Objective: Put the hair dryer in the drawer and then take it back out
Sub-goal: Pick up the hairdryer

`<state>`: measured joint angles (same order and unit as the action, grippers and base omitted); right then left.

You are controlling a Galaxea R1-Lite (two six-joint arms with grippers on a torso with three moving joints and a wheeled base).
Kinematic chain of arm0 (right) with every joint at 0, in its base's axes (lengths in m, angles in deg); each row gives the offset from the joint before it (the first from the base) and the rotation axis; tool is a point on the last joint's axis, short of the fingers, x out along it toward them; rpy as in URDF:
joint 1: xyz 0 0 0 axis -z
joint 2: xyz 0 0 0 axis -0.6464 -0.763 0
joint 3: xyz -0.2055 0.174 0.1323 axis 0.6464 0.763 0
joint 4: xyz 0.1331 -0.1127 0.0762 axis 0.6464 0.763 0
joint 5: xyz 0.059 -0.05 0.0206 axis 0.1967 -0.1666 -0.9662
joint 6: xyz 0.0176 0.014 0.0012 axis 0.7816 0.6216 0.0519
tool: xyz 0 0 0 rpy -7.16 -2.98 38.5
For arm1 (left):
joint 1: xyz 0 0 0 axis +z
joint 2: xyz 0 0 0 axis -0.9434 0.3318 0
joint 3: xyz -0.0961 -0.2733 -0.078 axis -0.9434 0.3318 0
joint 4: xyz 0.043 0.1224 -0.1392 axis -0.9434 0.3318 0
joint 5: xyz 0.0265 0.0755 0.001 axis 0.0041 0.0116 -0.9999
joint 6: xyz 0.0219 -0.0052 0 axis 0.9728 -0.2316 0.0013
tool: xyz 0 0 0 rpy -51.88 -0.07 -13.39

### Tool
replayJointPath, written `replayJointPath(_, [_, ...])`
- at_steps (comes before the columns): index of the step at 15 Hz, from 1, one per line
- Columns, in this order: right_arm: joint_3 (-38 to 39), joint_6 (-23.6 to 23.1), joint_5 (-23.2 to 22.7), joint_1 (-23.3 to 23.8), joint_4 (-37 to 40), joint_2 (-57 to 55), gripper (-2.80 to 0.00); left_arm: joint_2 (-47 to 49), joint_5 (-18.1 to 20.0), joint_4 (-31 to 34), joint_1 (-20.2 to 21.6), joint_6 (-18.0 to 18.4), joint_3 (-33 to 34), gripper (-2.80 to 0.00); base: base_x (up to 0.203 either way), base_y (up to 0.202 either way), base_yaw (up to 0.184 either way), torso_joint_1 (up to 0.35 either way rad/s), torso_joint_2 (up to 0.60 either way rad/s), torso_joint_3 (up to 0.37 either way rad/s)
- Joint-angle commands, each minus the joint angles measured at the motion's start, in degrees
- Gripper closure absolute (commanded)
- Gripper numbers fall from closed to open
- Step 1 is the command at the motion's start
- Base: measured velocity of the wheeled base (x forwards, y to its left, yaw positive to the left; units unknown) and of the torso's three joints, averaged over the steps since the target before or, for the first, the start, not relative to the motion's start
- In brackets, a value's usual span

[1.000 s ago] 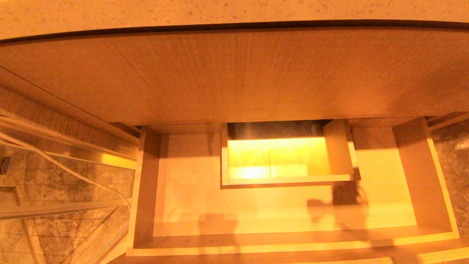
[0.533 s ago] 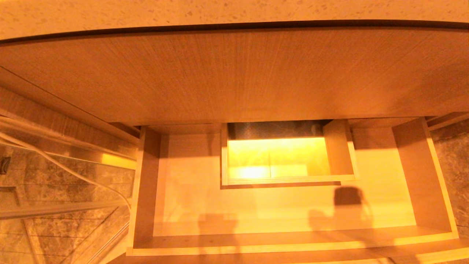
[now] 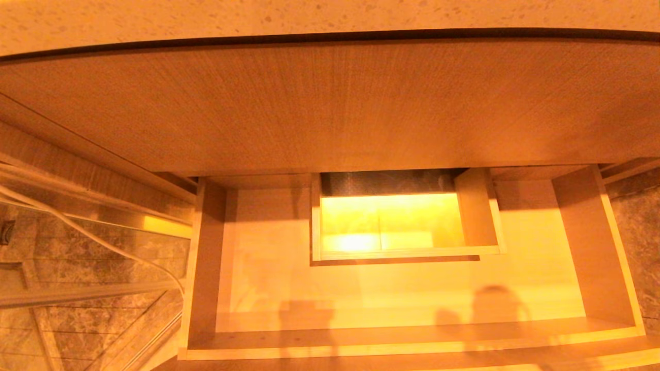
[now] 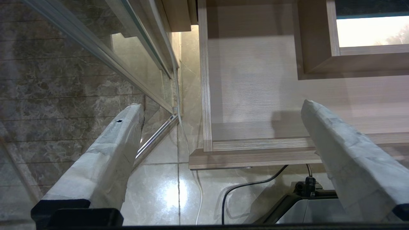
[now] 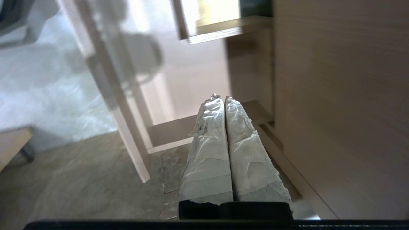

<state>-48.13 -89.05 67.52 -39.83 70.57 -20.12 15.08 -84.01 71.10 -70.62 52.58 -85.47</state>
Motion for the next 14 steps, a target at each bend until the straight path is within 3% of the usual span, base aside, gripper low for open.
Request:
replayJointPath(1, [-1.0,0.3,-0.1,0.0,0.3,4.0,0.00,0.0,0.0,0.0,0.0,0.0,0.0,-2.80,0.000,0.000,0.000,0.000,0.00,0.000])
replayJointPath(8, [-7.4,9.8,0.0,1.5,-2.1,10.5,0.00,0.0,0.0,0.0,0.0,0.0,0.0,-2.80,0.000,0.000,0.000,0.000,0.00,0.000])
replayJointPath(12, [-12.7,11.6,-0.3,6.5,-10.3,4.9,0.00,0.0,0.0,0.0,0.0,0.0,0.0,-2.80,0.000,0.000,0.000,0.000,0.00,0.000])
replayJointPath(14, [-16.1,11.5,-0.3,9.0,-17.9,-1.2,0.00,0.0,0.0,0.0,0.0,0.0,0.0,-2.80,0.000,0.000,0.000,0.000,0.00,0.000])
